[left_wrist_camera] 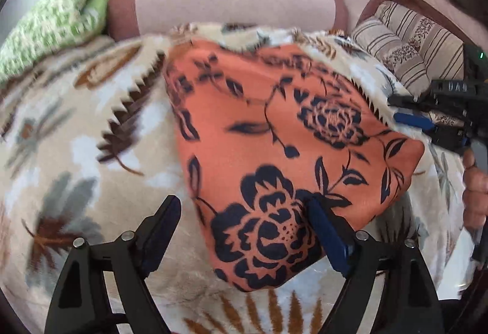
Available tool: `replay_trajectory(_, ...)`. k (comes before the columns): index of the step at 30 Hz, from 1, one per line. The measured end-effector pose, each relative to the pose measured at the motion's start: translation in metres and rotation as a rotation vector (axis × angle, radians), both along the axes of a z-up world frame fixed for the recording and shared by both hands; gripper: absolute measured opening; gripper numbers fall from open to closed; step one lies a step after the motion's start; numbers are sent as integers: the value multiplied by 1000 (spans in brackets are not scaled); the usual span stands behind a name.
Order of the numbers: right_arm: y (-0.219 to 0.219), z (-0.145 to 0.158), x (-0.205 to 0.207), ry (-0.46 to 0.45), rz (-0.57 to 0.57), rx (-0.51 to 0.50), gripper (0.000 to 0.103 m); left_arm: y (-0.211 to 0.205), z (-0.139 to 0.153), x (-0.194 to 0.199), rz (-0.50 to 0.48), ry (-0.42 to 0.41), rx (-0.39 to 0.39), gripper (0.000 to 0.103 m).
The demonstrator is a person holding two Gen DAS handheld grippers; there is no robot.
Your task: Fold small clothes
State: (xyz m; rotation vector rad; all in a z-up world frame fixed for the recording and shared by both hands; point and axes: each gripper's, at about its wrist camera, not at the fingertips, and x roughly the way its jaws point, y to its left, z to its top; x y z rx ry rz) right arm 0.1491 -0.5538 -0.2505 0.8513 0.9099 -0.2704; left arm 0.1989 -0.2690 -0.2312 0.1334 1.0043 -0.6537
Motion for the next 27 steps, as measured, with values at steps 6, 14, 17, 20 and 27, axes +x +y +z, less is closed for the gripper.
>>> replay_trajectory(6,19,22,25,-168,92,-34,32,-12,-2,1,-51,-25,58,86)
replay_trajectory(14,4,-51,90,-39,56,166,34,-9,-26,6,-63,50,51,88)
replay_trajectory(17,-12,-64,85,-88,-3,331,34,-12,-21,4,-58,26,76,88)
replay_trajectory(20,-5,-40,77,-97,25,244,36,-16,-14,0,-42,0,98,88)
replay_trajectory(27,27,2,33,-98,146,78,35,-5,10,-14,4,-107,144,88)
